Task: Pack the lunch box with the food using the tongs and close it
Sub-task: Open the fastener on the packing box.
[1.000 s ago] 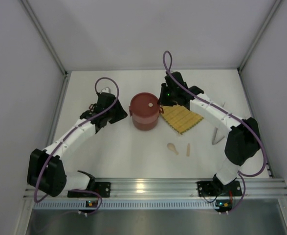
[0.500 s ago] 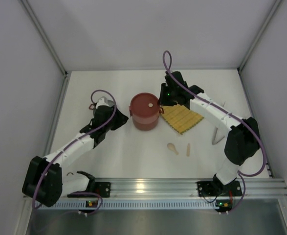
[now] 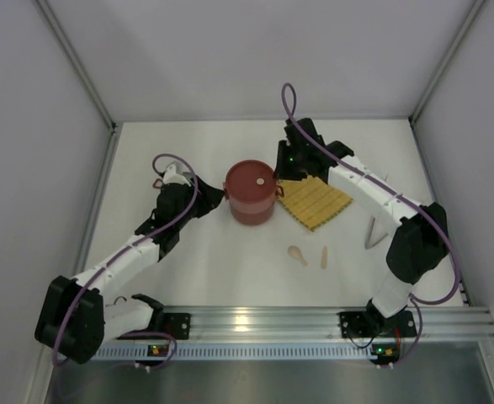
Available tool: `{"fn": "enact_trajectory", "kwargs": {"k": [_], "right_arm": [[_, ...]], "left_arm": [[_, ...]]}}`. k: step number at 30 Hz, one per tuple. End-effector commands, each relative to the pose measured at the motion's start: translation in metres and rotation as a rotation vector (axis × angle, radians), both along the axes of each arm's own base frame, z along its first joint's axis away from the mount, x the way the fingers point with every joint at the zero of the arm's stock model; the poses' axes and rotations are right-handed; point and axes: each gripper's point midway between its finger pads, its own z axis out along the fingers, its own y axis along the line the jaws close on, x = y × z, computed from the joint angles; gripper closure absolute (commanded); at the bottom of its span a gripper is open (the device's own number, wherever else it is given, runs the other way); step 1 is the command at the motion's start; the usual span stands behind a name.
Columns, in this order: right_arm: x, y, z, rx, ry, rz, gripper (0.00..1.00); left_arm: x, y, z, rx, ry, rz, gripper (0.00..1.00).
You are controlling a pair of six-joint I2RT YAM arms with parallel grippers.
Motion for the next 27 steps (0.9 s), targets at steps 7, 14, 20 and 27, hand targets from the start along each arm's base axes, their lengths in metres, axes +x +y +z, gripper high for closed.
{"fn": "enact_trajectory", "kwargs": {"k": [7,14,20,27], "right_arm": [[0.009,-0.006,0.007,-0.029,0.005,-0.011,0.74],[0.008,-0.004,0.003,-0.048,0.014,0.006,0.74],[0.008,-0.002,0.001,-0.078,0.022,0.029,0.75],[0.008,-0.005,0.000,-0.147,0.010,0.048,0.75]], "left_arm": [[0.011,-0.004,0.003,0.010,-0.059,-0.020,0.45],[0.018,-0.007,-0.004,0.019,-0.061,-0.021,0.45],[0.025,-0.010,-0.007,0.034,-0.057,-0.028,0.45],[0.032,0.004,-0.003,0.107,-0.051,0.042,0.45]]}}
